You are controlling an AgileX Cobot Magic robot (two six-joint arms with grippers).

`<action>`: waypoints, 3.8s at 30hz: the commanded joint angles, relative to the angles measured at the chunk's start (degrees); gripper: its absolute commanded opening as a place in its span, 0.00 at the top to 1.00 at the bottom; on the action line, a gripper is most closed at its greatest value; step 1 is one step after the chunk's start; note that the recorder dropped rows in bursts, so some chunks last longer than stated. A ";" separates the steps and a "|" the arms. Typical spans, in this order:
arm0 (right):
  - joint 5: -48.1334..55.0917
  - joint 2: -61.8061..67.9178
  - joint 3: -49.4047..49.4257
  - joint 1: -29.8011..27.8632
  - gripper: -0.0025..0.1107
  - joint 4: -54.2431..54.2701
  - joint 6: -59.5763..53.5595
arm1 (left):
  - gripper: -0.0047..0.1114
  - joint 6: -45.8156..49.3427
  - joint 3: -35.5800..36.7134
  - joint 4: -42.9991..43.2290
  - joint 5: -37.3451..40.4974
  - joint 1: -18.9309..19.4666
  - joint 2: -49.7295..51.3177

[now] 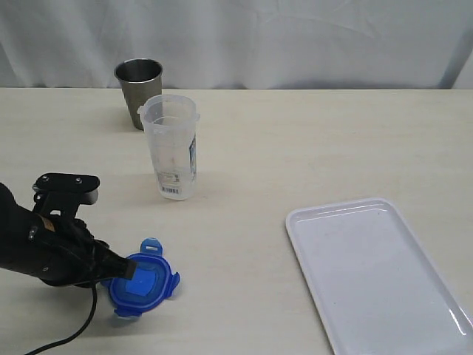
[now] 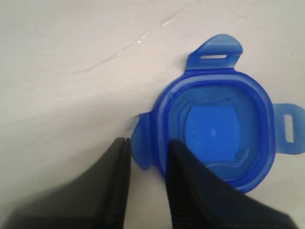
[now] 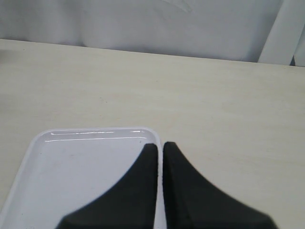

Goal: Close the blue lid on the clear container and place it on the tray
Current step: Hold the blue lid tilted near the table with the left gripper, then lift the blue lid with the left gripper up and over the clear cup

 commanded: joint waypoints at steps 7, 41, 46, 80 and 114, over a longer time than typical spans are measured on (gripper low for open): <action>-0.20 -0.31 0.20 -0.36 0.94 -0.23 0.03 | 0.68 0.34 0.09 0.83 -2.46 -0.42 -0.22; -0.20 -0.31 0.20 -0.36 0.94 -0.23 -0.08 | 0.69 1.63 0.85 0.83 -5.13 -0.42 3.10; -0.20 -0.31 0.20 -0.36 0.94 -0.23 -0.08 | 0.85 1.63 0.85 0.83 -5.94 -0.42 3.10; -0.20 -0.31 0.20 -0.36 0.94 -0.23 -0.08 | 0.96 6.01 -1.94 12.85 8.73 -0.42 -27.41; -0.20 -0.31 0.20 -0.36 0.94 -0.23 0.03 | 0.96 12.39 -36.74 62.39 -20.63 8.54 -1.49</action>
